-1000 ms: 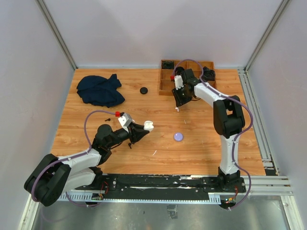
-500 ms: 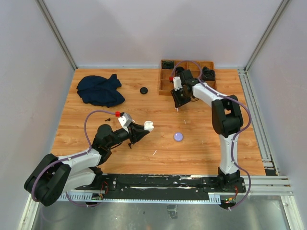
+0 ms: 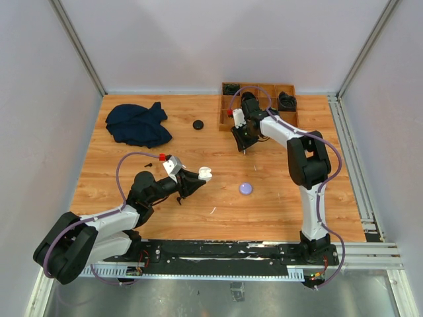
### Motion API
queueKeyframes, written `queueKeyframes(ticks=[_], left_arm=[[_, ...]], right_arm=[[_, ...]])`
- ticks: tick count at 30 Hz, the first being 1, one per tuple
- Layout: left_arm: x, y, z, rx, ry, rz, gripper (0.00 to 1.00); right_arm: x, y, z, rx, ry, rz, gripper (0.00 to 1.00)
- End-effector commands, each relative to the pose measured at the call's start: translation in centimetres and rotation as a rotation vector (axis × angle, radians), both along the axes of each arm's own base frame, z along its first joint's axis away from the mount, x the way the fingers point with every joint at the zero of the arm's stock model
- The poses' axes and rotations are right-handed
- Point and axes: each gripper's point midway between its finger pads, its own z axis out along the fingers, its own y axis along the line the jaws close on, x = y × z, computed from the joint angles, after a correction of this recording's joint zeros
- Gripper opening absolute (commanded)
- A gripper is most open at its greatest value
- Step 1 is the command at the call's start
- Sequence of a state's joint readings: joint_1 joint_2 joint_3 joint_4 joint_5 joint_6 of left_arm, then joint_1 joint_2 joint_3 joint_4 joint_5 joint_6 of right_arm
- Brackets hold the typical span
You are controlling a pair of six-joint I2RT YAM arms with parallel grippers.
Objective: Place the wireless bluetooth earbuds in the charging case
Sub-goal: Pick up the earbud from the center of the board.
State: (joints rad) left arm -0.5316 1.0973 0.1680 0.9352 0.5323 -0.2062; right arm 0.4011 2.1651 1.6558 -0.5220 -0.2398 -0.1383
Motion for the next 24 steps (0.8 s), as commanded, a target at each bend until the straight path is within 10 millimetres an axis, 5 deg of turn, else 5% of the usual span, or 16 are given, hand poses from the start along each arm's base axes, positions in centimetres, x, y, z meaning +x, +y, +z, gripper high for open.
queueKeyframes(ticks=[1,12,24], left_arm=[[0.4,-0.1,1.3,-0.023,-0.049,-0.005,0.0],[0.2,-0.2,1.7,-0.038,-0.054,-0.007,0.0],[-0.3,-0.2,3.3,-0.096,-0.095,-0.018,0.0]], right_arm=[[-2.0,-1.3,-2.2,-0.107,0.079,0.007,0.3],[-3.1,-1.5,-0.5,-0.177,0.036,0.032,0.15],[-5.3,-0.2,7.5,-0.105,-0.141,0.034,0.13]])
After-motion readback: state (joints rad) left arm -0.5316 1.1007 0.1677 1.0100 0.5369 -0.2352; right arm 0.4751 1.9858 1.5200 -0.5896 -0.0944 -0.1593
